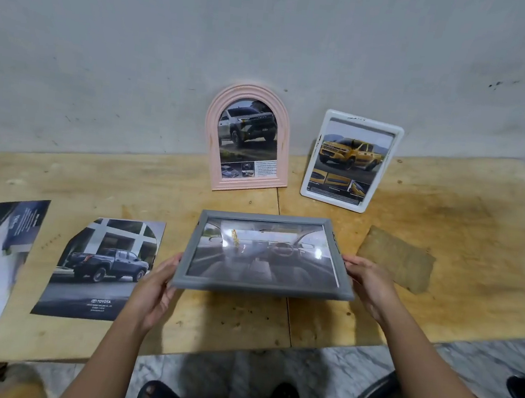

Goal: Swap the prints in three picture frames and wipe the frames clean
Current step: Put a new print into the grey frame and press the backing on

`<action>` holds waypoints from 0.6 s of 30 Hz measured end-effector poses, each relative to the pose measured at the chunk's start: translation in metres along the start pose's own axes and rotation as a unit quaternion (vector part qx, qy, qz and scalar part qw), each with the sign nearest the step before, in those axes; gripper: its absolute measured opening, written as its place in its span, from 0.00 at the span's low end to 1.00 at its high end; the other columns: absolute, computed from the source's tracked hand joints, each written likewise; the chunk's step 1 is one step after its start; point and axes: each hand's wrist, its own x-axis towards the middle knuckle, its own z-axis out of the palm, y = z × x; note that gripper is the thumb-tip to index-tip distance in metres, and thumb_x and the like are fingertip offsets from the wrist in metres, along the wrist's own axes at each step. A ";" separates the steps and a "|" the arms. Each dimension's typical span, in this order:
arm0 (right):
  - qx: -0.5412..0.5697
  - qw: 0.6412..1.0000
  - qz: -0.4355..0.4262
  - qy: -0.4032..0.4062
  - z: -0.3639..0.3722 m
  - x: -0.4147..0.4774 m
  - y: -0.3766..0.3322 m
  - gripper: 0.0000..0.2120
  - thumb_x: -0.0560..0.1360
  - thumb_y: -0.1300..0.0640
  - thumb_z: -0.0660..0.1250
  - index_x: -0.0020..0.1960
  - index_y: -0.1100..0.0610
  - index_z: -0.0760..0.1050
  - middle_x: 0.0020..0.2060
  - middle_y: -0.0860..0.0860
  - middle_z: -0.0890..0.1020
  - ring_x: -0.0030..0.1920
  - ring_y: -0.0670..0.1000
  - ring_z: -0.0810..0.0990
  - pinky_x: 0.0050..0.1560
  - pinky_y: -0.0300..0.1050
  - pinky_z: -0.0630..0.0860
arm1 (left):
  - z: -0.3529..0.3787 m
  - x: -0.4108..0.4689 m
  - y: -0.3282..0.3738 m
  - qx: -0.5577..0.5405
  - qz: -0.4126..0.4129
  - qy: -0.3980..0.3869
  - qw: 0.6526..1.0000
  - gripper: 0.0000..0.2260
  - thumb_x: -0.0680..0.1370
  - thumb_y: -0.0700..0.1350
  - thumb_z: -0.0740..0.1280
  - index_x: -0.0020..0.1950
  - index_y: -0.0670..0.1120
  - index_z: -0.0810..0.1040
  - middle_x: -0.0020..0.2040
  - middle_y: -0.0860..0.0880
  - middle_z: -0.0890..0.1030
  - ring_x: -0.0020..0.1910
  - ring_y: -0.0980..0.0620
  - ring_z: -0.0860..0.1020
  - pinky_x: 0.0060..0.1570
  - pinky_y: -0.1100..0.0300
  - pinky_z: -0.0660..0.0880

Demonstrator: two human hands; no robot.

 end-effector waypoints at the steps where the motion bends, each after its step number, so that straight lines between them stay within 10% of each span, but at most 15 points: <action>1: -0.005 1.000 0.000 0.007 0.002 0.000 0.003 0.12 0.76 0.70 0.60 0.57 0.65 0.76 0.49 0.58 0.81 0.43 0.51 0.80 0.44 0.41 0.76 | -0.004 0.001 -0.003 0.014 -0.001 0.008 1.000 0.14 0.80 0.38 0.56 0.63 0.37 0.73 0.47 0.37 0.82 0.36 0.49 0.84 0.31 0.63 0.81; 10: -0.031 0.994 0.006 0.108 0.017 0.013 0.039 0.09 0.73 0.71 0.62 0.50 0.62 0.76 0.51 0.60 0.82 0.51 0.58 0.80 0.58 0.55 0.76 | -0.003 0.006 -0.028 0.240 0.063 0.110 0.962 0.13 0.80 0.37 0.60 0.64 0.40 0.75 0.58 0.41 0.79 0.53 0.45 0.78 0.57 0.52 0.74; 14: -0.059 0.993 -0.033 0.097 0.026 0.007 0.040 0.15 0.73 0.74 0.60 0.57 0.63 0.73 0.54 0.58 0.80 0.54 0.55 0.78 0.58 0.47 0.74 | 0.006 0.000 -0.037 0.361 0.139 0.122 0.914 0.12 0.79 0.36 0.60 0.58 0.48 0.75 0.48 0.48 0.80 0.45 0.51 0.78 0.42 0.60 0.74; 18: -0.098 0.989 -0.072 0.081 0.030 0.006 0.044 0.17 0.74 0.74 0.59 0.61 0.66 0.71 0.57 0.59 0.79 0.59 0.55 0.77 0.60 0.45 0.72 | -0.002 0.007 -0.045 0.486 0.146 0.130 0.852 0.16 0.77 0.45 0.66 0.64 0.49 0.73 0.58 0.45 0.72 0.54 0.46 0.75 0.59 0.51 0.73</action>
